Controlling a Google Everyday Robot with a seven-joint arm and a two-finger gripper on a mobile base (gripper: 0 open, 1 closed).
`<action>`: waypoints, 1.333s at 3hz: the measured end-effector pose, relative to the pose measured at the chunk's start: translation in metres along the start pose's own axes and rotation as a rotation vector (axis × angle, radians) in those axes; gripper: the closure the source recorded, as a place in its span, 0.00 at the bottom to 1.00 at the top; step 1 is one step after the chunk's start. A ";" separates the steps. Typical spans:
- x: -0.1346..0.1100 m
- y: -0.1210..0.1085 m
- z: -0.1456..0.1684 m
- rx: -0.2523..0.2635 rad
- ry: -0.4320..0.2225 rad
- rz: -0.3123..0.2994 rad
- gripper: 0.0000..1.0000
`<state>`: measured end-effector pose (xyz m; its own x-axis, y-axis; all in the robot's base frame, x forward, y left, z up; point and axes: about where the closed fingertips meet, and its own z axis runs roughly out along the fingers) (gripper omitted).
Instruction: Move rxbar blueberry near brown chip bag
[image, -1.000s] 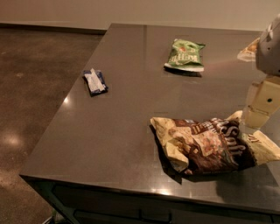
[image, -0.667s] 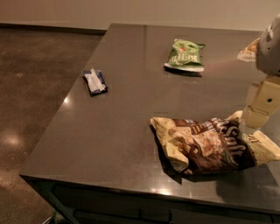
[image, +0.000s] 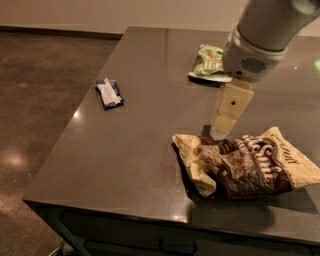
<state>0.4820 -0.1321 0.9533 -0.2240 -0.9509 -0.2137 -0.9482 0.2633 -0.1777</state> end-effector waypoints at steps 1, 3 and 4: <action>-0.050 -0.014 0.028 -0.042 -0.018 0.034 0.00; -0.151 -0.045 0.070 -0.071 -0.095 0.196 0.00; -0.196 -0.050 0.091 -0.049 -0.087 0.243 0.00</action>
Offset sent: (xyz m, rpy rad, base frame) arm 0.0996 0.1505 -0.0284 0.1685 0.1078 -0.1653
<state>0.5933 0.0556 0.9164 -0.4284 -0.8426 -0.3263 -0.8792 0.4720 -0.0646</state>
